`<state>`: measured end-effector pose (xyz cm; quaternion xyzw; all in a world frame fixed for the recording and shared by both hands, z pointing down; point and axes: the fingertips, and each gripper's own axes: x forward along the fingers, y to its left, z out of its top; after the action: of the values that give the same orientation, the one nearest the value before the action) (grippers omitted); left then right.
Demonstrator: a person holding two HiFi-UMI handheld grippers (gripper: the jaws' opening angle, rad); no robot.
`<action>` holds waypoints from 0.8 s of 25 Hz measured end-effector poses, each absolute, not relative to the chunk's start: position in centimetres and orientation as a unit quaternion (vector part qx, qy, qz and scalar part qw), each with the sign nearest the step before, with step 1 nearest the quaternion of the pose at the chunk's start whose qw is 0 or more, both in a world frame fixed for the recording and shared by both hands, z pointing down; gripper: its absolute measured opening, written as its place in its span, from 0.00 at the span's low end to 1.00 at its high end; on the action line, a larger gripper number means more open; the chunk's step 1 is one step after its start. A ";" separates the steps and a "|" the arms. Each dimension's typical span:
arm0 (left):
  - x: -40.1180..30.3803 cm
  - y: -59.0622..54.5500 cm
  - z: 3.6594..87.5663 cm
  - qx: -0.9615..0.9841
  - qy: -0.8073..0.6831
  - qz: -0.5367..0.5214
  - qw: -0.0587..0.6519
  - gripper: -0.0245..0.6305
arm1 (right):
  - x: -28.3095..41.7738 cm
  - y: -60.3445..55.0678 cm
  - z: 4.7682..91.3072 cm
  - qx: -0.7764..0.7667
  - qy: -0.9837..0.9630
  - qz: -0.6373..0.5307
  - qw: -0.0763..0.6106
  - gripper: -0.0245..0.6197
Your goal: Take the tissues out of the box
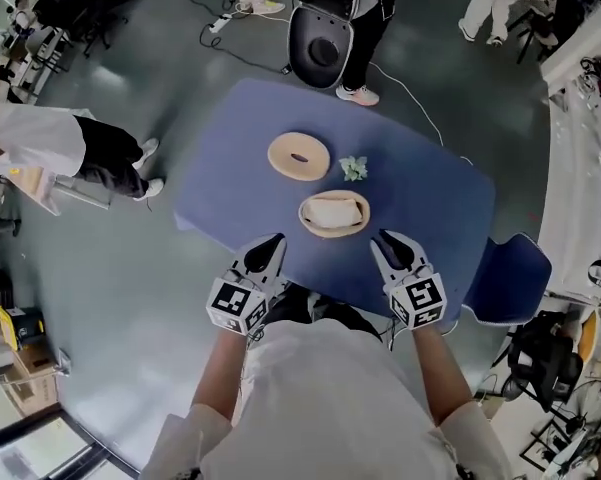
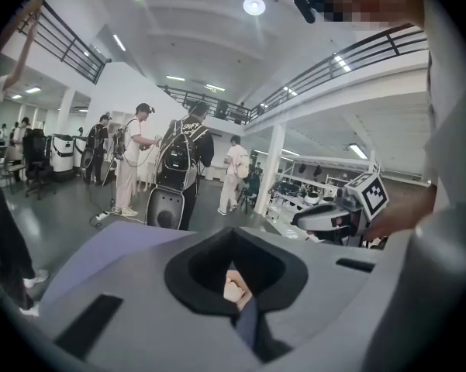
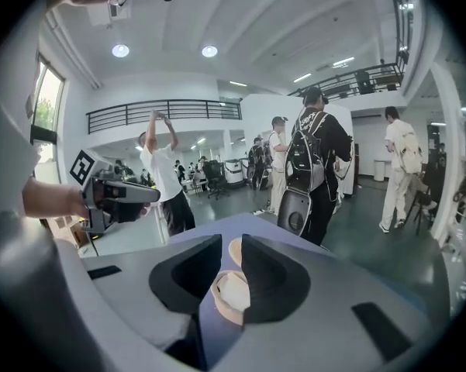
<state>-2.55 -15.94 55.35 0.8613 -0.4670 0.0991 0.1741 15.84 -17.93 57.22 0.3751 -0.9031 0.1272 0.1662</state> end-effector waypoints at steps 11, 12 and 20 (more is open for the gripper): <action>-3.2 -19.7 60.8 0.861 -0.449 0.118 0.207 0.05 | 12.1 -22.6 64.7 0.331 -0.900 0.155 0.236 0.19; -3.2 -19.9 61.2 0.860 -0.449 0.120 0.211 0.05 | 11.8 -22.9 65.6 0.325 -0.900 0.155 0.246 0.19; -3.6 -21.2 64.5 0.858 -0.441 0.133 0.230 0.05 | 9.8 -24.0 73.4 0.271 -0.891 0.151 0.331 0.19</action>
<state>-3.63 -21.22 64.47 0.8575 -0.4406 0.1335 0.2296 9.80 -24.02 73.39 0.2711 -0.8912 0.1508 0.3309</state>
